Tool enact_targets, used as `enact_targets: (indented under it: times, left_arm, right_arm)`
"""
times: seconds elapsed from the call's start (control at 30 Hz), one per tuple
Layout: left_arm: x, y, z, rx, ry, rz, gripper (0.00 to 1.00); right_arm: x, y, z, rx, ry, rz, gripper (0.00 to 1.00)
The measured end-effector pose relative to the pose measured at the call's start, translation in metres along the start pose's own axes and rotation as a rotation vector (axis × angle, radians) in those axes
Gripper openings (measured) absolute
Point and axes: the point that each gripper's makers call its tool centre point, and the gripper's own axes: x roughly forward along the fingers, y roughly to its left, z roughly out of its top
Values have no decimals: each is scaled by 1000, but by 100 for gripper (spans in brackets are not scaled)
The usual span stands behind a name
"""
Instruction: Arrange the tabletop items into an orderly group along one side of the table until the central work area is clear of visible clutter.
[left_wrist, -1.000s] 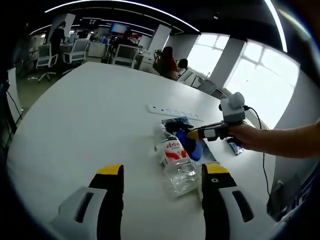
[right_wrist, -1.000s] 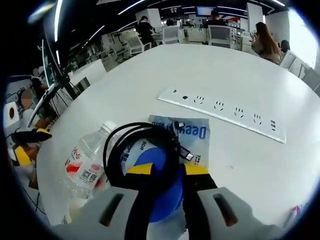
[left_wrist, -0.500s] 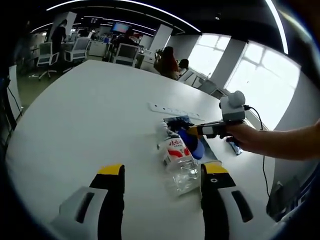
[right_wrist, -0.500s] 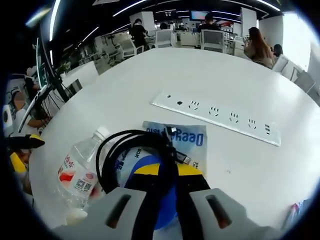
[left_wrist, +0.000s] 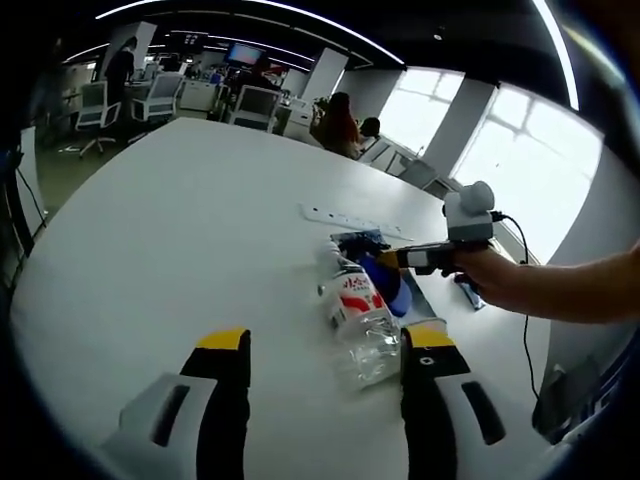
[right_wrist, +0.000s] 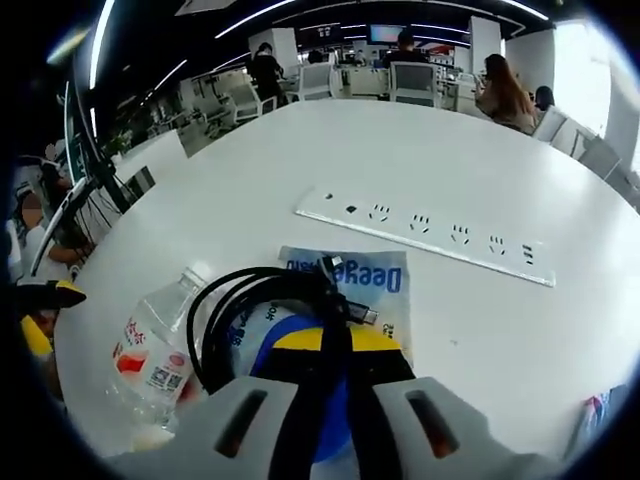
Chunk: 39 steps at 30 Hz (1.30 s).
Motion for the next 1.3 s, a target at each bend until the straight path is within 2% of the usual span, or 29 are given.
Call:
enact_targets:
  times: [0.67,1.3]
  left_arm:
    - [6,-5,1,21,10,-13,60]
    - [15,-20,12,39,3,-33,60]
  right_arm:
    - [-9,-5,7,13,-52,8,0]
    - [-31,-3,21,11,-125,27,0]
